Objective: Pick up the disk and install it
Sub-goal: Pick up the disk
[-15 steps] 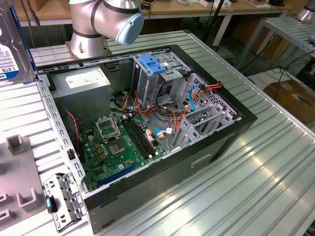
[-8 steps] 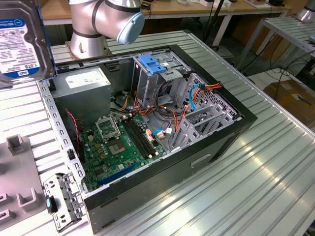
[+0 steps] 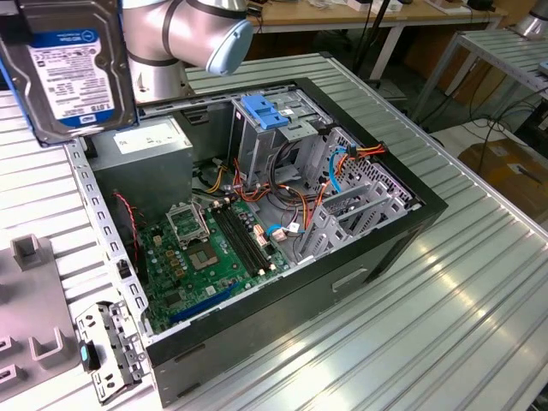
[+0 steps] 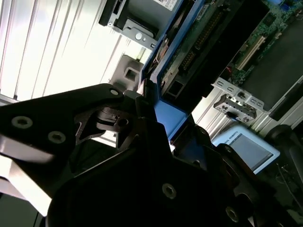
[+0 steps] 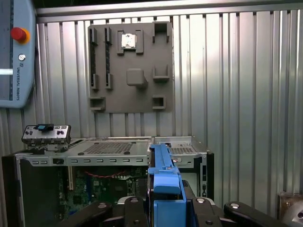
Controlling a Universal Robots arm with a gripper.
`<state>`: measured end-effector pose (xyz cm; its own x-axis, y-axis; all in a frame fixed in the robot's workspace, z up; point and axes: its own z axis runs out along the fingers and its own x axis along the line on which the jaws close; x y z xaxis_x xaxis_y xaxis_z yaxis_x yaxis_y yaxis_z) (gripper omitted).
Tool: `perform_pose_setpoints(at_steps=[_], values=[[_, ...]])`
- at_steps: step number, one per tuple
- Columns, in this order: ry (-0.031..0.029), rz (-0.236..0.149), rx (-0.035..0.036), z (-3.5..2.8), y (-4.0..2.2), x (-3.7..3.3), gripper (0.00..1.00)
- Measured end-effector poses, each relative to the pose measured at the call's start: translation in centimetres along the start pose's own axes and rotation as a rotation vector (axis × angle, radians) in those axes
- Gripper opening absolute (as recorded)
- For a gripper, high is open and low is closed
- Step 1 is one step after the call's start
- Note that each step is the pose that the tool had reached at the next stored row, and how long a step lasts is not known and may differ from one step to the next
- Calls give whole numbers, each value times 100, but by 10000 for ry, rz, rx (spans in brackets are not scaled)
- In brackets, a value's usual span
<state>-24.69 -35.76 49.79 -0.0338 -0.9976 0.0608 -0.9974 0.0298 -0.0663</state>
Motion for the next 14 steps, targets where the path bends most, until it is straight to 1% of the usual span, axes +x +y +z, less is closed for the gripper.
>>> perform_pose_setpoints(at_steps=[2,3,4,7,14], values=[[-1,-1,1,6,-92,-5,37],[3,0,0,12,-186,-9,37],[7,-2,1,15,-239,-11,37],[7,-1,1,17,-271,-12,37],[7,-1,0,17,-318,-13,37]])
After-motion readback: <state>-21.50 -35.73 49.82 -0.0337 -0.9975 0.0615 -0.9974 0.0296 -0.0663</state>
